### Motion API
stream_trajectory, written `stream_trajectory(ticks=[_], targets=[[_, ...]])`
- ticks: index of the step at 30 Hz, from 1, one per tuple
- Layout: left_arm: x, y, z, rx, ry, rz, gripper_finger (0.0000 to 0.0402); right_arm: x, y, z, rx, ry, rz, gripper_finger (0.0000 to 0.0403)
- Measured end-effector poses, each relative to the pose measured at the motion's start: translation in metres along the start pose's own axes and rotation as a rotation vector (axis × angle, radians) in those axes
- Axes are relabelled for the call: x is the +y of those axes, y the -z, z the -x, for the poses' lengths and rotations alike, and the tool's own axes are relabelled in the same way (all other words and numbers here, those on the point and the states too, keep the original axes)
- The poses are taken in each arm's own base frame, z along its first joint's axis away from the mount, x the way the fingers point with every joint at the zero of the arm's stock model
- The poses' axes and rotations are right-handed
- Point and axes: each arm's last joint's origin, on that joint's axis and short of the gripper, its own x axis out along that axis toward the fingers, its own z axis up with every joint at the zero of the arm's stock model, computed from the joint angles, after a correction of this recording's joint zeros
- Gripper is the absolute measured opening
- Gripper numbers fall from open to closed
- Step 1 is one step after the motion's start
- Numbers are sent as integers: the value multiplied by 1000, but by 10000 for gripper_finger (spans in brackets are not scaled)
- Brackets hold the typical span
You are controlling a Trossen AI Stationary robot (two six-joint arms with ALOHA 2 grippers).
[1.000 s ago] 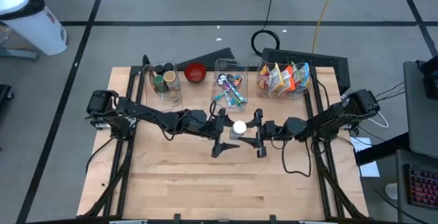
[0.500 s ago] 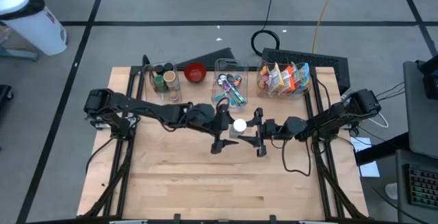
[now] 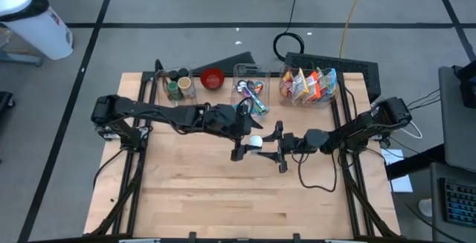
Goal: Pick & Place Food Item
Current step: Put the white seasoning bottle into the left transparent bin
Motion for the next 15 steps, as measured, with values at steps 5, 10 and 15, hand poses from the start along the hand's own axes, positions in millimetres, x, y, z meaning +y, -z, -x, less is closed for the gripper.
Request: stream_trajectory(ticks=[5,10,15], targets=[[0,2,0,19,21,5,340,0,0,0,0,1,2,192],[-2,9,-3,57,84,19,340,0,-6,0,-49,0,-7,192],[-3,7,-2,45,97,23,340,0,-5,0,-34,0,-4,192]])
